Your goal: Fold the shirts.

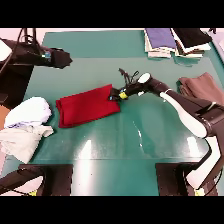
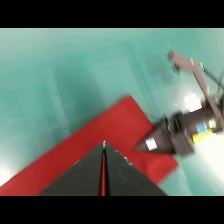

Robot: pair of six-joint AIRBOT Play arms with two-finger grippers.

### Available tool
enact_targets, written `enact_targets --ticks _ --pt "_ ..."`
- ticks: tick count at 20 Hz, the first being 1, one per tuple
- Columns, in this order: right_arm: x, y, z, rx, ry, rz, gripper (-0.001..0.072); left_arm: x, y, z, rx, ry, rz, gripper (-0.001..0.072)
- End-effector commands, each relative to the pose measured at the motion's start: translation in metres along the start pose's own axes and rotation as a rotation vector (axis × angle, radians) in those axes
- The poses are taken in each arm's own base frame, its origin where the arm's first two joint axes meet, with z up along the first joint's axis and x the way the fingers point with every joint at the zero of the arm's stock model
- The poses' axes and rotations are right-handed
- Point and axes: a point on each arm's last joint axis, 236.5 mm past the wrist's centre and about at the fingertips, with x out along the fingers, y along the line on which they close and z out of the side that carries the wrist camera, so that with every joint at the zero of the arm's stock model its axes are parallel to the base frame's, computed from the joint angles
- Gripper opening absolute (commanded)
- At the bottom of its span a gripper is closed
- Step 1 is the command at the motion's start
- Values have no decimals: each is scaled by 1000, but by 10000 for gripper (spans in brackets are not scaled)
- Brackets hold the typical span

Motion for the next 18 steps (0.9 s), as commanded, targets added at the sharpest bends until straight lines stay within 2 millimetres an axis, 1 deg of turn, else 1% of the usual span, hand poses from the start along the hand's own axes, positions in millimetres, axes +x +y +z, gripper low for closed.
enact_targets --ticks 1,2,3,5,7,9,11,13,14,16,17,18 --pt "-67 -5 49 -56 -147 -68 19 6 -39 -4 79 3 -57 24" --pt "-100 -14 60 -55 -190 -99 19 7 -48 -7 91 8 -73 24" --pt "-137 -26 69 -50 -234 -140 19 8 -55 -9 100 13 -85 24" --pt "-210 -52 78 -44 -308 -225 19 8 -64 -11 110 17 -101 24" --pt "-282 -80 75 -8 -382 -314 19 8 -64 -11 99 18 -104 24" --pt "-350 -108 69 53 -474 -382 19 8 -65 -11 98 17 -105 24" --pt "-412 -133 61 121 -585 -433 19 8 -65 -11 98 17 -104 24" --pt "-462 -159 50 189 -684 -484 19 8 -65 -11 78 18 -104 24" --pt "-482 -172 45 223 -726 -501 19 8 -65 -11 71 18 -104 24" --pt "-514 -191 37 266 -800 -537 19 8 -65 -11 69 19 -105 24" --pt "-527 -197 36 277 -836 -555 19 8 -65 -11 65 19 -106 24" --pt "-536 -201 36 283 -862 -568 19 8 -65 -11 48 20 -105 24"
